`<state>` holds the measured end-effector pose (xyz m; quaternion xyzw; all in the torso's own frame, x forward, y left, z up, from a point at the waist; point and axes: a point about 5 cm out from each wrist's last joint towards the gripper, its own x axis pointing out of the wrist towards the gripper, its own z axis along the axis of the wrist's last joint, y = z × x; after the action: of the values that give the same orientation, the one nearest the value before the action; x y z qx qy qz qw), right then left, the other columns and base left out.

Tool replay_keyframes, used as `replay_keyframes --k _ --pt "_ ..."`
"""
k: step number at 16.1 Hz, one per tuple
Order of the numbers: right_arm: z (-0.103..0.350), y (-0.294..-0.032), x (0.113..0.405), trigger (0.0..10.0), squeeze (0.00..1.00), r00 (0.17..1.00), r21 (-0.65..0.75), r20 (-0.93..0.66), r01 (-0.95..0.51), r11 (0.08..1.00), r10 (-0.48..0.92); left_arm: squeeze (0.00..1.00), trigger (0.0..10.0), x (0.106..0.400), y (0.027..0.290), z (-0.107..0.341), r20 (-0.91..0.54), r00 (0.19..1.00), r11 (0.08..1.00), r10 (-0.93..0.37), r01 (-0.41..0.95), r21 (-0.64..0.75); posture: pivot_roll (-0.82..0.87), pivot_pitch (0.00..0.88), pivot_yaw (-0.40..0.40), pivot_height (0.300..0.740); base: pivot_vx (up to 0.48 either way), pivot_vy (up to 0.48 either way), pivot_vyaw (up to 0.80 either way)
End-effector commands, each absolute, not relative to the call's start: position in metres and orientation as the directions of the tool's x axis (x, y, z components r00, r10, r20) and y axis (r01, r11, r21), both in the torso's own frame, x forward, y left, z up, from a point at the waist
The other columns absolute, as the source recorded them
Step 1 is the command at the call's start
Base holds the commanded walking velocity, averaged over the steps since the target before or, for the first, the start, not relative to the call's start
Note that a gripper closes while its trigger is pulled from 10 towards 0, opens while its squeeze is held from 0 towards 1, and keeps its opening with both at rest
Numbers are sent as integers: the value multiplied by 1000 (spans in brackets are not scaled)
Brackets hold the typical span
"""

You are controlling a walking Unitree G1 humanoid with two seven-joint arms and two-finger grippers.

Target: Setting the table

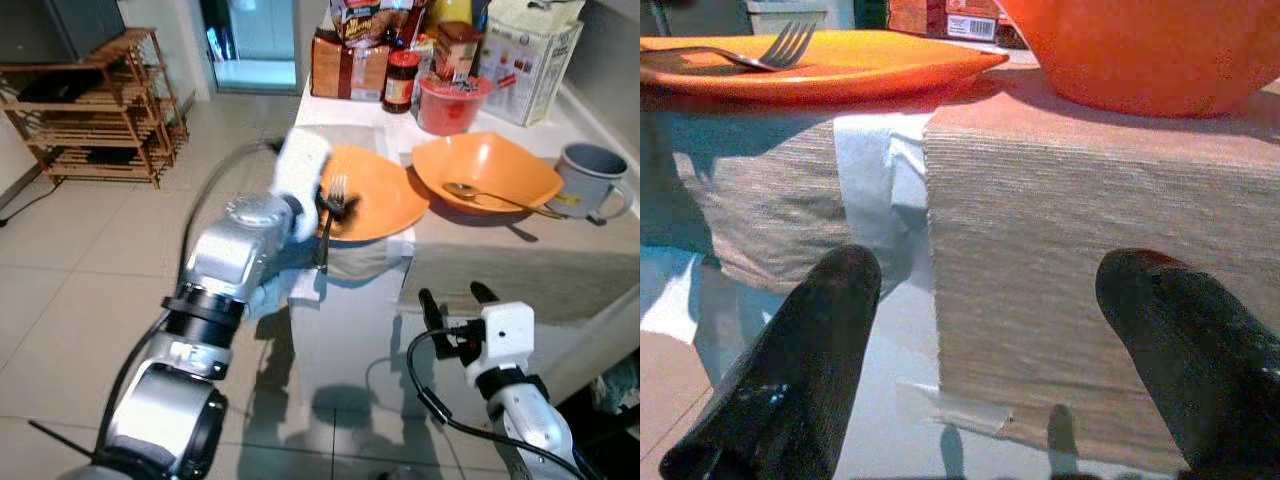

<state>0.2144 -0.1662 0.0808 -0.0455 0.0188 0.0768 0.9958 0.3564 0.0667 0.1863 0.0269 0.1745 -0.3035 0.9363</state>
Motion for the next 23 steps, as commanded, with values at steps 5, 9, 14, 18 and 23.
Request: replay_keyframes --k 5,9,14,18,23 --pt "85 -169 213 10000 0 987 -95 -49 -155 983 150 0 10000 357 71 199 -438 696 810 -569 566 -154 -107 14 43 727 0 0 0" --pt "85 -168 214 10000 0 987 -95 -52 -156 983 151 0 10000 356 71 198 -459 704 818 -542 568 -95 -109 20 44 727 0 0 0" --pt "86 -166 215 10000 0 987 -98 -55 -157 983 152 0 10000 354 64 195 -466 698 805 -545 590 -59 -112 21 45 727 0 0 0" --pt "87 -164 216 10000 0 987 -98 -56 -157 983 152 0 0 354 61 187 -499 683 794 -533 608 -14 -111 25 48 727 0 0 0" --pt "88 -163 217 10000 0 986 -98 -58 -159 982 154 0 0 356 61 173 -535 677 789 -506 613 29 -113 24 48 727 0 0 0"
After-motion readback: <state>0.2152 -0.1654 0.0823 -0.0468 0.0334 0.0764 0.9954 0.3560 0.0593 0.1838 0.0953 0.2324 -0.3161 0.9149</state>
